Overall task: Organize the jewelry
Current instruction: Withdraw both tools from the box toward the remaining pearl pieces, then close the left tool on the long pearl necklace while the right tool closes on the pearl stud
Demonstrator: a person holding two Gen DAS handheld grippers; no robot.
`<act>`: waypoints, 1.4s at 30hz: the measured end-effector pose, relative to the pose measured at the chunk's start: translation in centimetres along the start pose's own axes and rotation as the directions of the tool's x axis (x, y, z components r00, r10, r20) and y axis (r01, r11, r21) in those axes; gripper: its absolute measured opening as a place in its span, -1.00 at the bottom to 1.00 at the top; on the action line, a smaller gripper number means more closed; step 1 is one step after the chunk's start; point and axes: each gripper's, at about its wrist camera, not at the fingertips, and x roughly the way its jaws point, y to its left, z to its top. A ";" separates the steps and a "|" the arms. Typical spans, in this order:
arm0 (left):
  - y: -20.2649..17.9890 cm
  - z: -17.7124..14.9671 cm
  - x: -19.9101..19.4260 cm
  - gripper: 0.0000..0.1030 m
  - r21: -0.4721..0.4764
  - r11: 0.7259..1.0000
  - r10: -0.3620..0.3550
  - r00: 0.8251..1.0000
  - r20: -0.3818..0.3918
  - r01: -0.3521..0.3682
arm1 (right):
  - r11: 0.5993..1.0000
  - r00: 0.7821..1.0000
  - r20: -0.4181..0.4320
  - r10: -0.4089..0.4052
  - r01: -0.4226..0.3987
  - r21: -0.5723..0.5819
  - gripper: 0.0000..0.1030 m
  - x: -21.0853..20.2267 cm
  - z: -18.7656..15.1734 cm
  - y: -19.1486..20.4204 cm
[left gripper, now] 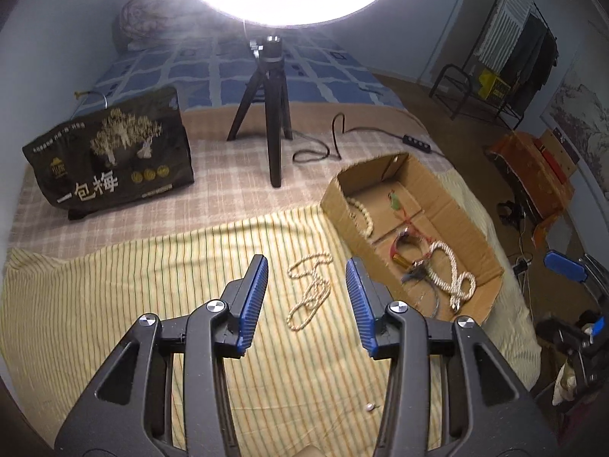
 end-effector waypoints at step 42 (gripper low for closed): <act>-1.3 -4.2 11.1 -0.16 0.115 0.992 -0.033 0.973 -0.227 0.060 | 0.963 0.942 -0.302 0.148 -0.207 -0.172 -0.07 8.6 -11.3 8.4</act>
